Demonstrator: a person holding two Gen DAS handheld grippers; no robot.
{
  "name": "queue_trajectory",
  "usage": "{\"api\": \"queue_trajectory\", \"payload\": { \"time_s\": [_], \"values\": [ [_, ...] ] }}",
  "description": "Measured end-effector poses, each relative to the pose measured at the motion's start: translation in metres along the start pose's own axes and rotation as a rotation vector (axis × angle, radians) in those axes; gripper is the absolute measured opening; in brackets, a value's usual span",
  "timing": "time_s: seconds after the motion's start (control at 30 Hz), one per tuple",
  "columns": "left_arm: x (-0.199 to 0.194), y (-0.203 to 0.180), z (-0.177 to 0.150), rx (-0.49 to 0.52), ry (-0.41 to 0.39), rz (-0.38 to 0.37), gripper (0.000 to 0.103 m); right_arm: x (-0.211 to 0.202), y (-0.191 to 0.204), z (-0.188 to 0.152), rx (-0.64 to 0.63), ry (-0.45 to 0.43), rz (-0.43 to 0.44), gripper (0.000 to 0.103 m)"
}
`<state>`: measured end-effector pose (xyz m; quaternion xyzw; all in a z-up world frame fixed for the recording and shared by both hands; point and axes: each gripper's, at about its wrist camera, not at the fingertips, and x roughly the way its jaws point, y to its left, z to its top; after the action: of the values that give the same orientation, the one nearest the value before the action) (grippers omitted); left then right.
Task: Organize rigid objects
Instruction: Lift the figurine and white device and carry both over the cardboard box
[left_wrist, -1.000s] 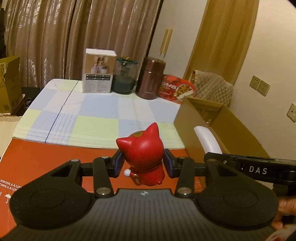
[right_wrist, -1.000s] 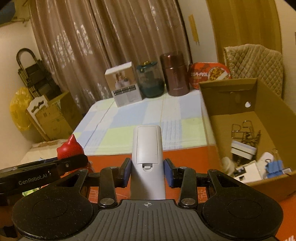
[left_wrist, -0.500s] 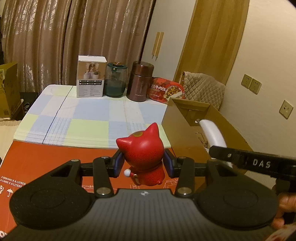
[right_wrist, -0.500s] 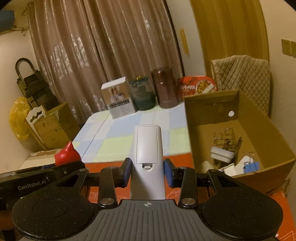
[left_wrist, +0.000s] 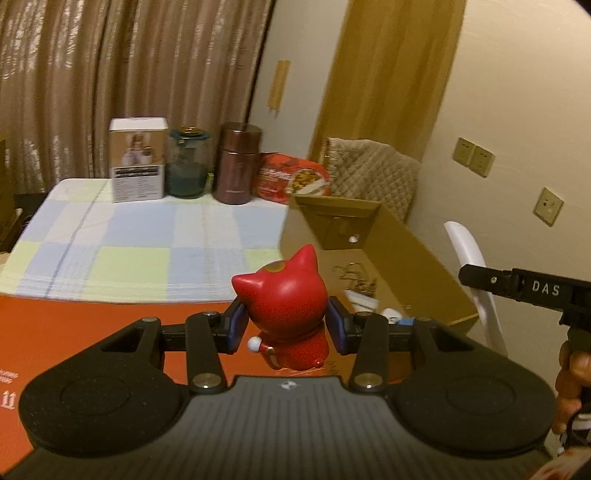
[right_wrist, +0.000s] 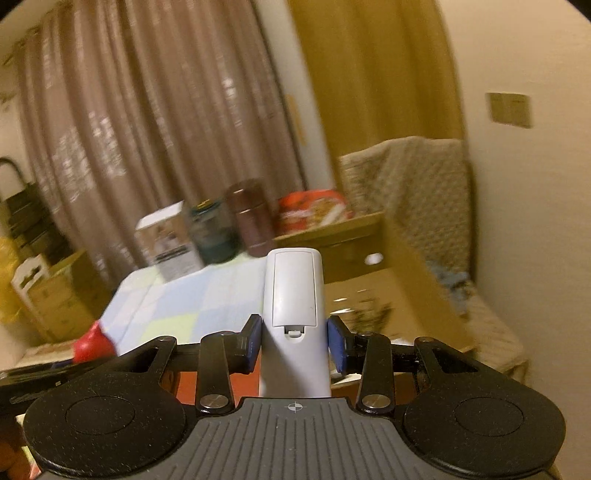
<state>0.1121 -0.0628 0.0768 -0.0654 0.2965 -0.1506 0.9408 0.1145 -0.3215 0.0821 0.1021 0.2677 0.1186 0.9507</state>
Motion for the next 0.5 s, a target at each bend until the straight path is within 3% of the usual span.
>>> {"api": "queue_trajectory", "payload": {
  "time_s": [0.23, 0.5],
  "values": [
    [0.029, -0.044, 0.01, 0.053, 0.014, -0.069, 0.04, -0.008, -0.054, 0.016, 0.056, -0.019, -0.087, 0.035],
    [0.071, -0.079, 0.025, 0.104, 0.045, -0.114, 0.04, 0.009, -0.08, 0.031, 0.059, 0.004, -0.084, 0.035]
  ]
}}
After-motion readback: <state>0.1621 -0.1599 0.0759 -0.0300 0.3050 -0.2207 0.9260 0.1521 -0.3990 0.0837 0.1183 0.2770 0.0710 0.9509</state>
